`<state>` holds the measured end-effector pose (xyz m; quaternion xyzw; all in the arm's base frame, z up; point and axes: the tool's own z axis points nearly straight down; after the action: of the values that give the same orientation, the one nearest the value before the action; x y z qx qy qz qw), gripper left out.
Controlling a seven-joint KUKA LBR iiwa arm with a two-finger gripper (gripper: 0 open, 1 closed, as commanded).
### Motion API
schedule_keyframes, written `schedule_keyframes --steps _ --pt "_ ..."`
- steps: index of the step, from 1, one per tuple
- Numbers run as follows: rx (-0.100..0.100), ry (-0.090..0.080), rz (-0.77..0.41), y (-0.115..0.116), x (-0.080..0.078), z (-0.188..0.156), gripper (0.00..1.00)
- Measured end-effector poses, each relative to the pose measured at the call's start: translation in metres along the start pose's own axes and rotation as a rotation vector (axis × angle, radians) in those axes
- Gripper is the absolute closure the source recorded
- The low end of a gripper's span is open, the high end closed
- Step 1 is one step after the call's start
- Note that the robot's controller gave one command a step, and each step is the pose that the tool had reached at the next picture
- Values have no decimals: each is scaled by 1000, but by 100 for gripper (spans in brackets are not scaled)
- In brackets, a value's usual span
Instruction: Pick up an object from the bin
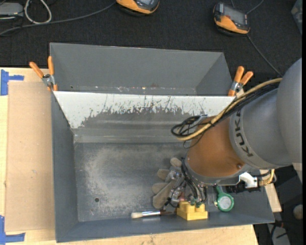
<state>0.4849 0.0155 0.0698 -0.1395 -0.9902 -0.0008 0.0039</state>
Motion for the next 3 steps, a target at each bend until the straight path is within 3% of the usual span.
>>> schedule_keyframes --steps 3 --pt "0 0 5 0 0 0 100"
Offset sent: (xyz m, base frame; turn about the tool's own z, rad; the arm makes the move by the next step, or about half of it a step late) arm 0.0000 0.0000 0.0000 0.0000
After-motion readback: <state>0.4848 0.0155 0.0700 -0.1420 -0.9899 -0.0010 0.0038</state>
